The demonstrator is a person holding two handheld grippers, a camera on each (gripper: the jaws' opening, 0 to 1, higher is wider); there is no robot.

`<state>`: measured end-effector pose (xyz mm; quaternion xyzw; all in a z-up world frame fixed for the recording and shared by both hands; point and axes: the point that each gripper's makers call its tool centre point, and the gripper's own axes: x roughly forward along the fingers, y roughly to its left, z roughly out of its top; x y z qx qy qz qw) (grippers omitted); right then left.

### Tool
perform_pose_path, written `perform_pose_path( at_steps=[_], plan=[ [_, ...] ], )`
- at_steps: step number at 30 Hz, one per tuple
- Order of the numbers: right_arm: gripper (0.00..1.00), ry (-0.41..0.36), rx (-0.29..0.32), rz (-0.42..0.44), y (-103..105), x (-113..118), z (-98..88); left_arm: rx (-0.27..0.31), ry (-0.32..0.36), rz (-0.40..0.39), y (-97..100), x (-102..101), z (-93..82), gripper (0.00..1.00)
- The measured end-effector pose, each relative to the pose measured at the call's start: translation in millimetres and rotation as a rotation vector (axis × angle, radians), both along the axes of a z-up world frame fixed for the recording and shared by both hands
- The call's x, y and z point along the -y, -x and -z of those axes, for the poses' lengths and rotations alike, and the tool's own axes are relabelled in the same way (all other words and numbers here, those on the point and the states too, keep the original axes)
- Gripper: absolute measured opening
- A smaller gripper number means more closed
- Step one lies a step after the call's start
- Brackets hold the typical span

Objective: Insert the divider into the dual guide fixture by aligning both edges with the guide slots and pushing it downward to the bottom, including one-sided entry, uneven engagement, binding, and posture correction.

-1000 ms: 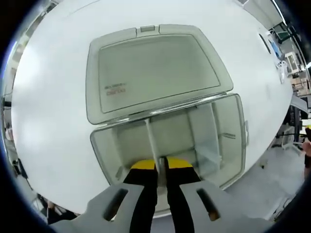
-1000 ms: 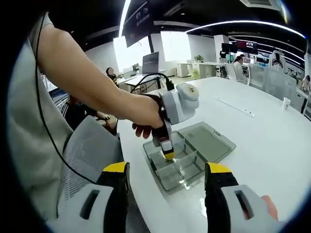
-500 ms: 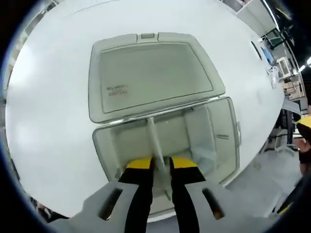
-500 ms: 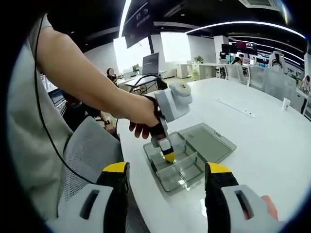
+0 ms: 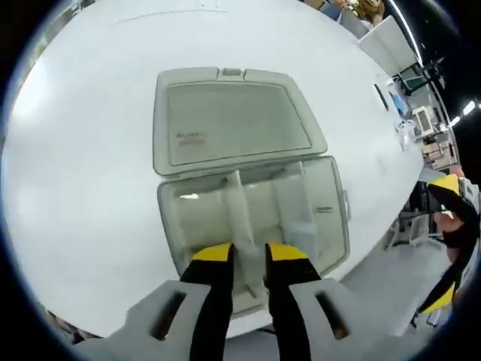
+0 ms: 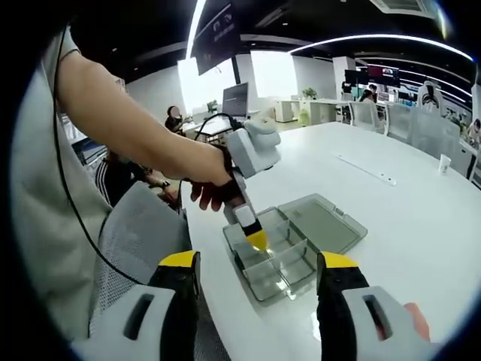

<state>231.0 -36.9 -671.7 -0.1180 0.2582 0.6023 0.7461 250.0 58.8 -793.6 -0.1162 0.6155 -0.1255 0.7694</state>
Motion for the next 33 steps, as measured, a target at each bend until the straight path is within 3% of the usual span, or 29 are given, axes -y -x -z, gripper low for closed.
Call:
perform_pose_path(
  at_steps=[9, 14, 22, 33],
  plan=[
    [0.60, 0.007, 0.004, -0.002, 0.2, 0.4, -0.6, 0.012, 0.011, -0.030, -1.4, -4.3, -3.0, 0.10],
    [0.60, 0.008, 0.007, -0.002, 2.2, 1.1, -2.6, 0.012, 0.003, -0.003, -2.3, 3.0, -5.4, 0.05],
    [0.60, 0.014, 0.016, 0.005, 1.5, 4.8, -6.4, -0.033, -0.064, 0.040, -0.1, 0.5, -1.3, 0.02],
    [0.60, 0.017, 0.024, 0.013, 1.7, 6.3, -9.2, -0.064, -0.084, 0.031, 1.5, -1.1, 1.6, 0.00]
  ],
)
